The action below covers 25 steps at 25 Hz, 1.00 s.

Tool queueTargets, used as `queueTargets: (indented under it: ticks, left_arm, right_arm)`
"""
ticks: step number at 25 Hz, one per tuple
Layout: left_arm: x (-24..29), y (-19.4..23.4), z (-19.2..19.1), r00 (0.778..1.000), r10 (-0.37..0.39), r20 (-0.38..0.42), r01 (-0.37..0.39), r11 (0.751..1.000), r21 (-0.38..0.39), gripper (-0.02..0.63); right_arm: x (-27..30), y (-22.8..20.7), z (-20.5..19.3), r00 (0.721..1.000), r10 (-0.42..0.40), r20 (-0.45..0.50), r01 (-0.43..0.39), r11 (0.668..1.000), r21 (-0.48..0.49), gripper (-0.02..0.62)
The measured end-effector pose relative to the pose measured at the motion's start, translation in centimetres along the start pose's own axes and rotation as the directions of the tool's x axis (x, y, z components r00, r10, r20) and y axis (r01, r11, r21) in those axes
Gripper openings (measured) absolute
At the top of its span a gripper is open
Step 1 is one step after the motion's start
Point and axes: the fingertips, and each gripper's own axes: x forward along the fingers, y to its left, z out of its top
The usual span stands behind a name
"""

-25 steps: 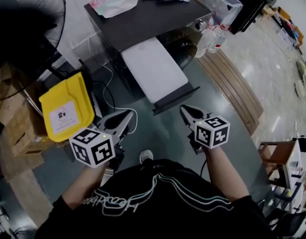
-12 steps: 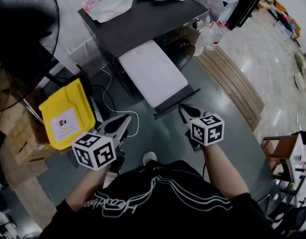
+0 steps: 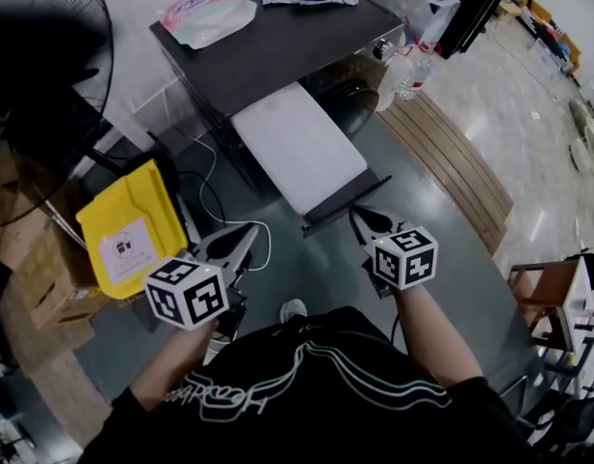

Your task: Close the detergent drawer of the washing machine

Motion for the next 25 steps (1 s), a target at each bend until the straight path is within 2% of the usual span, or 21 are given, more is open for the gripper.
queueTargets:
  ticks: [5, 16, 25]
  left_arm:
    - [-0.3, 0.3, 0.0, 1.0, 0.0, 0.004, 0.0, 1.0, -0.01, 0.031]
    - [-1.1, 2.0, 0.7, 0.999, 0.033, 0.023, -0.032, 0.999, -0.029, 0.031]
    - [-1.5, 2.9, 0.8, 0.998, 0.051, 0.03, -0.049, 0.998, -0.049, 0.031]
  right_arm:
    - [-0.1, -0.1, 0.4, 1.0, -0.008, 0.004, 0.008, 1.0, -0.008, 0.026]
    - [0.0, 0.2, 1.5, 0.999, 0.026, 0.042, -0.028, 0.999, 0.033, 0.025]
    - [1.2, 0.3, 2.3, 1.0, 0.025, 0.019, -0.025, 0.999, 0.025, 0.025]
